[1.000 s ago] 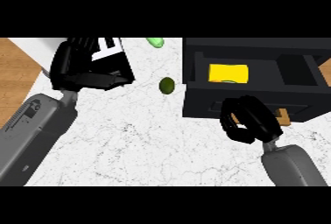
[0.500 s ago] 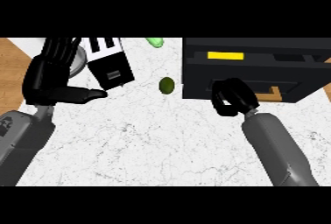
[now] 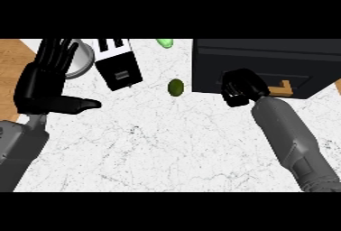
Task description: Pick up the cup, place it into the drawer and close the drawer
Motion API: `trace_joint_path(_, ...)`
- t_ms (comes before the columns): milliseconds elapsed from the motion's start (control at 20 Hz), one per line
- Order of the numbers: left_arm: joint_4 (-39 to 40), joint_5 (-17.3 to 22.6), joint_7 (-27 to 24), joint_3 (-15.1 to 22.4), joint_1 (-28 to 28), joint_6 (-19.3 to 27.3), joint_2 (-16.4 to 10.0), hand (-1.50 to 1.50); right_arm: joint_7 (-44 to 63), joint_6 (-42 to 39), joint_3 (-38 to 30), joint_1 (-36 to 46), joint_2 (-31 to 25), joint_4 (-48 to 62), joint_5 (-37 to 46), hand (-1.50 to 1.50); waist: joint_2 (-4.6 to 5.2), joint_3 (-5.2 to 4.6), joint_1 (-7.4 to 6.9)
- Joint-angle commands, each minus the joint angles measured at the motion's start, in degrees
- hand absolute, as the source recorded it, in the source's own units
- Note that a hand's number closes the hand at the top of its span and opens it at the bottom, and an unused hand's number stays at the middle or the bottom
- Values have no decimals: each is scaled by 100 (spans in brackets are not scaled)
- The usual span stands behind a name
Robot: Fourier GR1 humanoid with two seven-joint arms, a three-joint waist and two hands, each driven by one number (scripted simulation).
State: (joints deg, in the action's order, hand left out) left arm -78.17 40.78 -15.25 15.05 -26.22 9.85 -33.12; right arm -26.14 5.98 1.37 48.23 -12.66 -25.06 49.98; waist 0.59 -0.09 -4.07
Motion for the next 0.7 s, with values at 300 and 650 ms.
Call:
trace_joint_path(300,2,10,-82,3,81,-246,158,-150,17,-333,-534,796,-561,969,-285,150,206,31,-169)
trace_joint_path(650,54,17,-204,85,293,-499,233,-150,-241,-482,-797,911,-819,906,-559,150,256,28,-271)
